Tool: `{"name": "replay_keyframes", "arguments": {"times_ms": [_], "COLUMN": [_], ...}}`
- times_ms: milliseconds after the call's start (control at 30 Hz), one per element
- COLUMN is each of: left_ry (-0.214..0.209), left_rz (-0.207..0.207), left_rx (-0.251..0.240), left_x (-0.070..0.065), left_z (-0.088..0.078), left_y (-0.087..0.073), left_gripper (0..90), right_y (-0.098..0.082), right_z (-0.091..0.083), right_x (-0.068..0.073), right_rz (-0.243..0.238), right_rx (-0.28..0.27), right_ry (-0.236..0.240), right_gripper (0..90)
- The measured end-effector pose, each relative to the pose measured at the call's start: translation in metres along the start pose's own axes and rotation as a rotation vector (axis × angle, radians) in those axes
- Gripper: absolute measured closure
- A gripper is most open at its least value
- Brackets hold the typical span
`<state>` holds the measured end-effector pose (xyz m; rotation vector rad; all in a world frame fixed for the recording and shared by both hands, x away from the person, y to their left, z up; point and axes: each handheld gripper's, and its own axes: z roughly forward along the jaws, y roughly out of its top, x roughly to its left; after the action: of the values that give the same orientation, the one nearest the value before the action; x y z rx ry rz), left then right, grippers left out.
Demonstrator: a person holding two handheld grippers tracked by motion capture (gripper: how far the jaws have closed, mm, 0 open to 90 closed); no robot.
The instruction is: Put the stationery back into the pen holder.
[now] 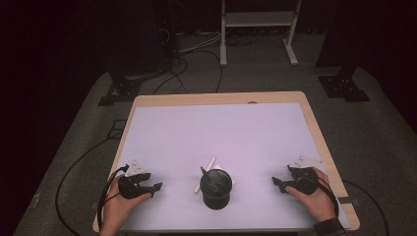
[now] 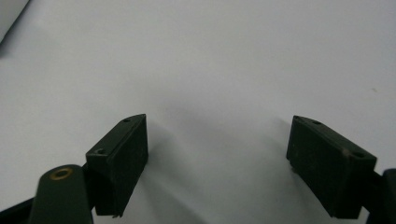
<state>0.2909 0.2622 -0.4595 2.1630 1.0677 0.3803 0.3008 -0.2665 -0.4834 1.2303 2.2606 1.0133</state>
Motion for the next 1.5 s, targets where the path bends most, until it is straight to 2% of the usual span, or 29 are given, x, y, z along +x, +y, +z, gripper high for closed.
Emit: {"name": "replay_keyframes", "arguments": {"times_ms": [267,367,800,1067,1500], "left_ry": [-0.021,-0.03,-0.054,-0.057,-0.073], "left_rz": [-0.008,-0.027,-0.017,0.001,-0.002], "left_rx": [-0.005,-0.003,-0.012,-0.01,-0.02], "left_x": [-0.006,-0.007,-0.013,-0.015,-0.015], "left_z": [-0.001,-0.002,0.002,0.012,0.03], "left_y": [0.01,0.015,0.039,0.056,0.076], "left_gripper": [44.1,46.9,50.2,50.4,49.5], "right_y": [0.0,0.0,0.0,0.0,0.0], "right_z": [0.0,0.0,0.0,0.0,0.0], "right_x": [0.0,0.0,0.0,0.0,0.0], "right_rz": [-0.002,0.0,0.0,0.001,0.001], "right_rx": [0.0,0.0,0.0,0.001,0.001], "right_ry": [-0.001,-0.001,0.0,0.0,0.0], "right_gripper": [19.5,19.5,19.5,19.5,19.4]}}
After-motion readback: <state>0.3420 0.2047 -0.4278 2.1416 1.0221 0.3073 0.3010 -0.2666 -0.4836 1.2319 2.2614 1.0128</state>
